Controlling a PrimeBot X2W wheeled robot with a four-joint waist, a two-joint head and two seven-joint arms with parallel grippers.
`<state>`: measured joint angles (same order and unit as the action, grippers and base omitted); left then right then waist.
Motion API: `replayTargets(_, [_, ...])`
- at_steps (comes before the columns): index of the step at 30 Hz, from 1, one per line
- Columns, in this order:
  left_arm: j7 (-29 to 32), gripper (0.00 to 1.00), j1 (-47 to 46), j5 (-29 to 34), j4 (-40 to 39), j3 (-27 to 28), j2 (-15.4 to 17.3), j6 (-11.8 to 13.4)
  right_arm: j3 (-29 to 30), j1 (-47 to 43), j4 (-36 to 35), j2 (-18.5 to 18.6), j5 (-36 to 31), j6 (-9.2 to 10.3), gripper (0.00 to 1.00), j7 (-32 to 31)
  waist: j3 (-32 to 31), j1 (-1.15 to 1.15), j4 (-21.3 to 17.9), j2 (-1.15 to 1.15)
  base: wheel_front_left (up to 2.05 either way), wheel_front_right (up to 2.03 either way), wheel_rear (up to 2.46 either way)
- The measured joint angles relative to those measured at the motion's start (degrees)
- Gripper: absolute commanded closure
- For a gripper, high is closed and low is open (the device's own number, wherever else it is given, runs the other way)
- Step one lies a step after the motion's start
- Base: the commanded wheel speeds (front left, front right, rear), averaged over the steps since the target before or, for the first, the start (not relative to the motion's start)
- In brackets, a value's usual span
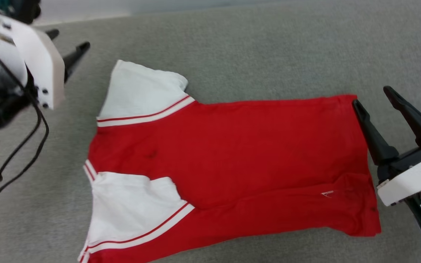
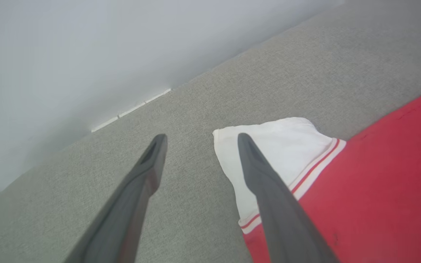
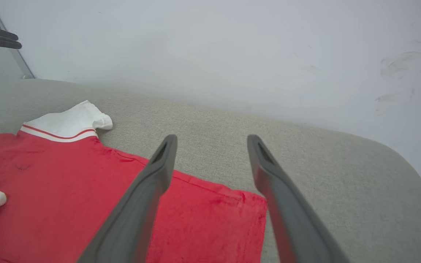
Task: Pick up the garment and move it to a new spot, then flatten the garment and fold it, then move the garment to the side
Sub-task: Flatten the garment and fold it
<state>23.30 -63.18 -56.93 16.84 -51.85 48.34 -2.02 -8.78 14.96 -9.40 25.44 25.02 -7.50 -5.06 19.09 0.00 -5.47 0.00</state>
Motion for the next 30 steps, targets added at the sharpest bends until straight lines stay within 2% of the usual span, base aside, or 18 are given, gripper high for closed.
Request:
replayTargets(6, [11.49,0.0,-6.03,-3.03,5.72,-0.94,-1.79,-1.47,0.35,-0.96,-4.04,-2.8,-2.19,0.0,0.0,0.0,4.48,0.0,-3.34,0.0,0.0,0.0,0.0])
replayTargets(11, [21.94,0.0,-9.08,-5.28,8.98,-2.54,-1.78,-1.74,-0.25,-0.85,-4.61,-3.68,-2.87,0.0,0.0,-0.09,7.78,0.01,-6.04,0.0,0.0,0.0,0.0])
replayTargets(19, [26.04,0.0,-11.02,-4.6,13.46,-4.08,-2.24,-1.43,-0.85,0.55,-3.64,-3.72,-2.87,0.0,0.0,0.1,11.83,0.01,-8.86,0.0,0.0,0.0,0.0])
replayTargets(24, [28.73,0.0,-11.32,-4.82,14.06,-5.13,-2.26,-2.03,-0.94,1.12,-2.37,-3.48,-2.34,0.0,0.0,0.49,12.67,0.0,-9.18,0.0,0.0,0.0,0.0])
replayTargets(25, [28.89,0.24,-11.31,-4.87,13.94,-5.2,-2.41,-2.27,-0.8,1.3,-2.07,-3.34,-2.27,0.0,0.0,0.49,12.66,0.01,-9.04,0.0,0.0,0.0,0.0])
replayTargets(26, [28.91,1.0,-11.31,-4.89,13.89,-5.34,-2.63,-2.54,-0.66,1.52,-1.76,-3.13,-2.13,0.0,0.0,0.46,12.58,0.0,-8.88,0.0,0.0,0.0,0.0])
replayTargets(30, [27.76,1.0,-11.22,-3.94,13.47,-6.69,-3.76,-3.55,0.22,3.91,-1.08,-1.19,-1.85,0.0,0.0,-0.9,11.73,0.0,-8.19,0.0,0.0,0.0,0.0])
